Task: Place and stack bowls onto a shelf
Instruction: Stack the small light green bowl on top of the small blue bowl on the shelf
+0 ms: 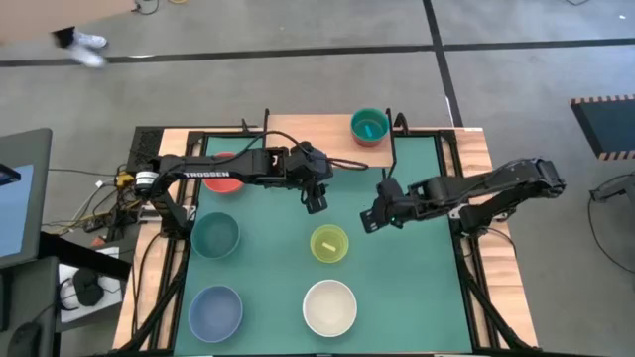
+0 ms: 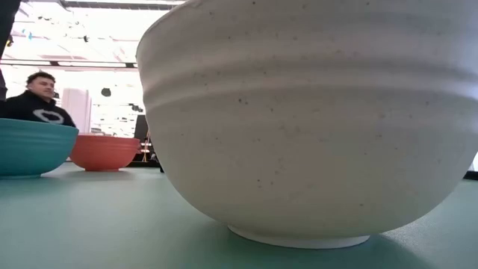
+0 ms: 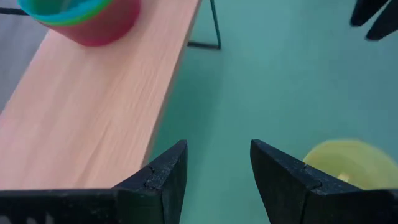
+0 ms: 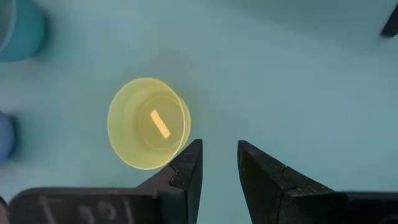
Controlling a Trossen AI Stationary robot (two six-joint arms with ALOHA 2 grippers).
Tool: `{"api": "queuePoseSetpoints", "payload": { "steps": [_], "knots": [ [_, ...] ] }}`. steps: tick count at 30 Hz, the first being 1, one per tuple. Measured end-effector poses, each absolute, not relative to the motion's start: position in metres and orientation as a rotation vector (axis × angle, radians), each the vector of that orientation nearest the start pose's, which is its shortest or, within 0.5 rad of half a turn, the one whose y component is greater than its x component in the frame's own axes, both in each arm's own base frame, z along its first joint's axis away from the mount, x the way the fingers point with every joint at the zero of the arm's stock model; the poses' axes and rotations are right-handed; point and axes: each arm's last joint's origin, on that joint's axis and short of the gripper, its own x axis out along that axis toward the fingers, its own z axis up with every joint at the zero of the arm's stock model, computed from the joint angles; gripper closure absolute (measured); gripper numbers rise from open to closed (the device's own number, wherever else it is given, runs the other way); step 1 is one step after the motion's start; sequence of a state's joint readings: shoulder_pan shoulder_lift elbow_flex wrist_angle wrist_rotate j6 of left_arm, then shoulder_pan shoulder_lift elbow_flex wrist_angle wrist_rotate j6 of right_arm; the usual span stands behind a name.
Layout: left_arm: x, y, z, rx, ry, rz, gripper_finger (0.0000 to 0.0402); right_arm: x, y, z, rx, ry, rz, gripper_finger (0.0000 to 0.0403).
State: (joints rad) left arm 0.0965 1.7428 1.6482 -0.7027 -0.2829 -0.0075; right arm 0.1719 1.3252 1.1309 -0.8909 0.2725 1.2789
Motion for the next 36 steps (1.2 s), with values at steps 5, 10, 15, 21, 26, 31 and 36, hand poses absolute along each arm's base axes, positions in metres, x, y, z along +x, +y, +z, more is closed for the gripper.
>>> {"api": "queuePoseSetpoints", "payload": {
  "steps": [5, 10, 15, 21, 26, 31, 36],
  "knots": [
    [0.374, 0.044, 0.327, 0.126, 0.883, 0.333, 0.0240, 0.260, 0.048, 0.275, 0.933, 0.857, -0.728, 0.0284],
    [0.371, 0.046, 0.327, 0.114, 0.904, 0.264, 0.0241, 0.277, 0.056, 0.265, 0.974, 0.827, -0.690, 0.0284],
    [0.367, 0.053, 0.332, 0.089, 0.886, 0.165, 0.0256, 0.299, 0.057, 0.255, 1.016, 0.760, -0.653, 0.0284],
    [0.354, 0.057, 0.343, 0.083, 0.882, 0.133, 0.0282, 0.308, 0.062, 0.239, 1.020, 0.813, -0.657, 0.0284],
    [0.345, 0.057, 0.353, 0.096, 0.864, 0.127, 0.0297, 0.310, 0.064, 0.236, 1.026, 0.824, -0.648, 0.0284],
    [0.337, 0.054, 0.345, 0.059, 0.849, 0.092, 0.0303, 0.311, 0.065, 0.233, 1.003, 0.839, -0.645, 0.0284],
    [0.319, 0.047, 0.320, -0.006, 0.862, 0.078, 0.0304, 0.311, 0.064, 0.234, 0.988, 0.837, -0.642, 0.0284]
  ]
}}
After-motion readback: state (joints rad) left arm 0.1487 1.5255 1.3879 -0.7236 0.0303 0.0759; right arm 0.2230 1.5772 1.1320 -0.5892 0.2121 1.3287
